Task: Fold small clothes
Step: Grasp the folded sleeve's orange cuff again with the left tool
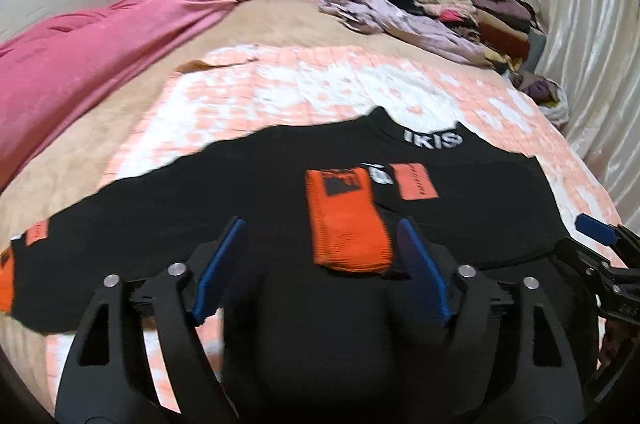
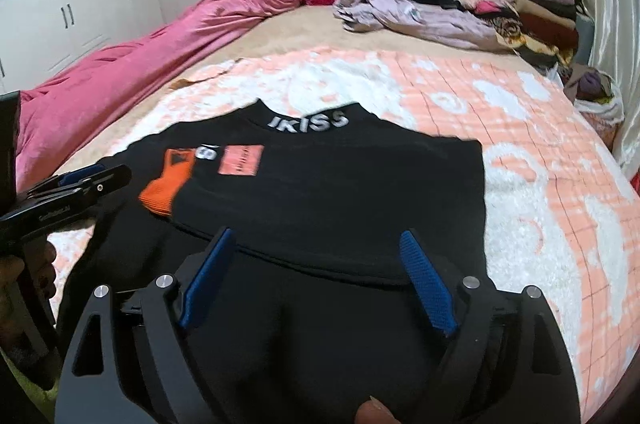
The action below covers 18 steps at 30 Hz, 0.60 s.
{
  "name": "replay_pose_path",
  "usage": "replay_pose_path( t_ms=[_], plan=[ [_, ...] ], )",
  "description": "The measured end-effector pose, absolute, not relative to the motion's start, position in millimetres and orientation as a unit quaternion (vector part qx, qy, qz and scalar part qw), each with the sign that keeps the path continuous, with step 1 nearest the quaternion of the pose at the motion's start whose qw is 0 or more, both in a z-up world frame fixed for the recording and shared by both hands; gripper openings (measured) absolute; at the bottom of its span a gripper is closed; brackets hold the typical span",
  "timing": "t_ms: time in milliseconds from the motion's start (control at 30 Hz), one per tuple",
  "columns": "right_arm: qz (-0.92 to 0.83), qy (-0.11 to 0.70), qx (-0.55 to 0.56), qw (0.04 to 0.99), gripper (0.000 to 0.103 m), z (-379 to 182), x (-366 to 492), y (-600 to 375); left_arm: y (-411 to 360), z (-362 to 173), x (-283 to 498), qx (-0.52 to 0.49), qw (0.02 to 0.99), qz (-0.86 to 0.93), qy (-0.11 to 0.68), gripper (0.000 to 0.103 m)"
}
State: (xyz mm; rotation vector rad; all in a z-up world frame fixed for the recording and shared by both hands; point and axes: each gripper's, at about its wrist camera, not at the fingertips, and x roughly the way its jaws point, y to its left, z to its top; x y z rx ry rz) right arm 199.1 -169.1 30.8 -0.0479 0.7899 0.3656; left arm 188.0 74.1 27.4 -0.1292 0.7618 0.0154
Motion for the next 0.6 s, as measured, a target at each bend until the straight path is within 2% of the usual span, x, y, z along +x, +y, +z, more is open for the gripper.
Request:
replay_pose_path(
  t_ms=[100,200,233,600],
  plan=[
    [0.188,0.373,-0.026,0.908,0.092,39,196,-157,85,31,182,-0.061,0.928,0.026,0.366,0.08],
    [0.207,0.362,-0.032,0.908,0.092,48,193,-140,99,37,174,-0.06,0.933,0.043,0.353,0.081],
    [0.211,0.361,-0.036,0.908,0.095,49,192,-135,103,38,172,-0.06,0.934,0.048,0.349,0.081],
    [0.266,0.345,-0.067,0.898,0.096,57,185,-70,176,40,142,-0.106,0.926,0.136,0.336,0.081]
  ],
)
